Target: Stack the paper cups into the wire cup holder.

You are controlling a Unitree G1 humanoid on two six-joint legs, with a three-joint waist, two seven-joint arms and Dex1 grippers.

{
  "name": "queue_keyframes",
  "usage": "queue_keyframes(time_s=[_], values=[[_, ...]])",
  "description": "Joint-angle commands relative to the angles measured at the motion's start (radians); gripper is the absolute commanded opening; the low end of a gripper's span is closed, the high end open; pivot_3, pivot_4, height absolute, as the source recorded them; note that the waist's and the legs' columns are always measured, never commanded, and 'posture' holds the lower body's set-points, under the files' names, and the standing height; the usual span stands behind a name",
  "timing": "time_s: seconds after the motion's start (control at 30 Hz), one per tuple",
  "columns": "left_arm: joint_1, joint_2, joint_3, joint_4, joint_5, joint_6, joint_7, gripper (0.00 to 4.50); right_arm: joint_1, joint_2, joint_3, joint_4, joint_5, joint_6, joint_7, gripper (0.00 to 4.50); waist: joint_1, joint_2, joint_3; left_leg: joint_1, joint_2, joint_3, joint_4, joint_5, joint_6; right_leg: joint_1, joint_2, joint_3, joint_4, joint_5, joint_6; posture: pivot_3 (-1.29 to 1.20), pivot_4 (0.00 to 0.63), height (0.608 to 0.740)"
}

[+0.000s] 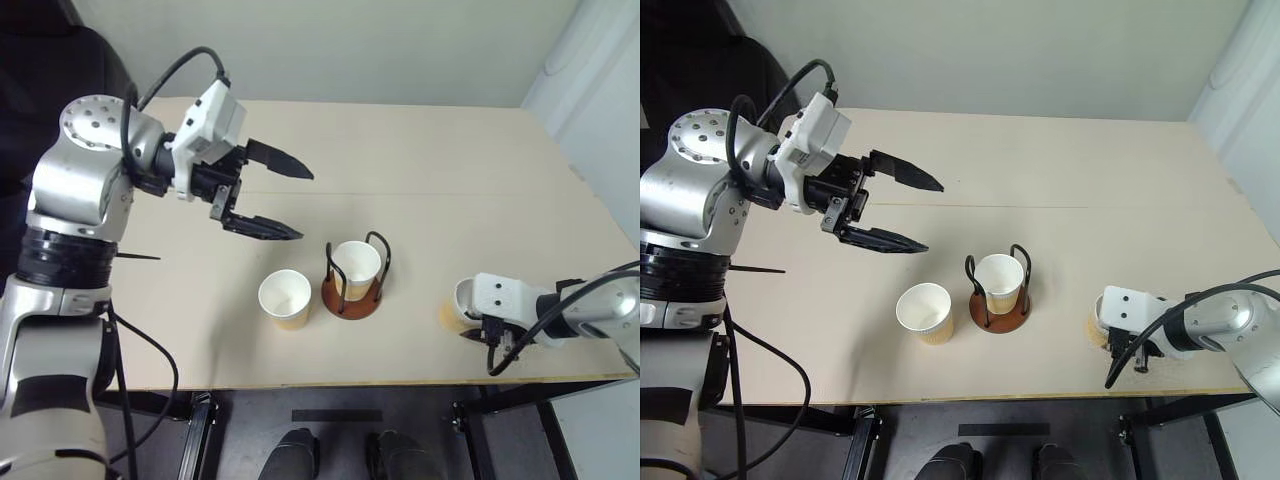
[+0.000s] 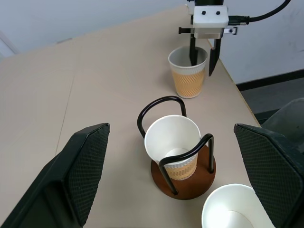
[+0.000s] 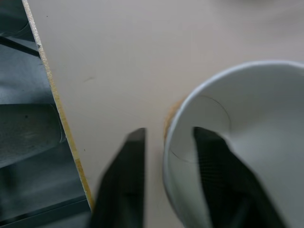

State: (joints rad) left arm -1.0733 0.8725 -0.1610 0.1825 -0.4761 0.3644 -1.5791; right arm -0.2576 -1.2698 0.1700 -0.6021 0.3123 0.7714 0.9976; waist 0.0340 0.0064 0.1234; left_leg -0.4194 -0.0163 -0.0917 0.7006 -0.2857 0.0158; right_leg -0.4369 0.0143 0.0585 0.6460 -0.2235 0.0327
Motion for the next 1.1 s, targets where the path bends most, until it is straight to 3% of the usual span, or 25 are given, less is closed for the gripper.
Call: queue_keyframes(time_s=[0.03, 0.27, 0.73, 1.1], values=[[-0.009, 0.007, 0.023, 0.0, 0.01, -0.029, -0.035, 4.5, -0.014, -0.002, -0.055, -0.026, 0.016, 0.015, 0.015, 0.1, 0.0, 0.0, 0.0, 0.0, 0.0, 0.0, 0.0, 0.0, 0.0, 0.0, 0.0, 0.0, 0.0, 0.0, 0.0, 0.0, 0.15, 0.74], [0.017, 0.025, 0.007, 0.021, 0.032, -0.076, -0.035, 4.5, -0.091, -0.01, -0.1, -0.036, 0.062, 0.058, 0.052, 0.04, -0.003, 0.0, 0.0, 0.0, 0.0, 0.0, 0.0, 0.0, 0.0, 0.0, 0.0, 0.0, 0.0, 0.0, 0.0, 0.0, 0.15, 0.74], [0.026, 0.006, -0.002, 0.046, 0.094, -0.108, -0.035, 4.5, -0.563, 0.071, -0.017, -0.025, 0.091, 0.163, 0.102, 0.04, -0.007, 0.0, 0.0, 0.0, 0.0, -0.001, -0.001, 0.0, 0.0, -0.001, 0.0, 0.0, -0.001, 0.0, 0.0, 0.0, 0.15, 0.74], [0.018, -0.002, -0.01, 0.066, 0.097, -0.117, -0.035, 4.5, -0.831, 0.189, 0.08, 0.019, 0.085, 0.194, 0.141, 0.04, -0.009, 0.0, 0.0, 0.0, 0.0, -0.001, -0.001, 0.0, 0.0, -0.001, 0.0, 0.0, -0.001, 0.0, 0.0, 0.0, 0.15, 0.74]])
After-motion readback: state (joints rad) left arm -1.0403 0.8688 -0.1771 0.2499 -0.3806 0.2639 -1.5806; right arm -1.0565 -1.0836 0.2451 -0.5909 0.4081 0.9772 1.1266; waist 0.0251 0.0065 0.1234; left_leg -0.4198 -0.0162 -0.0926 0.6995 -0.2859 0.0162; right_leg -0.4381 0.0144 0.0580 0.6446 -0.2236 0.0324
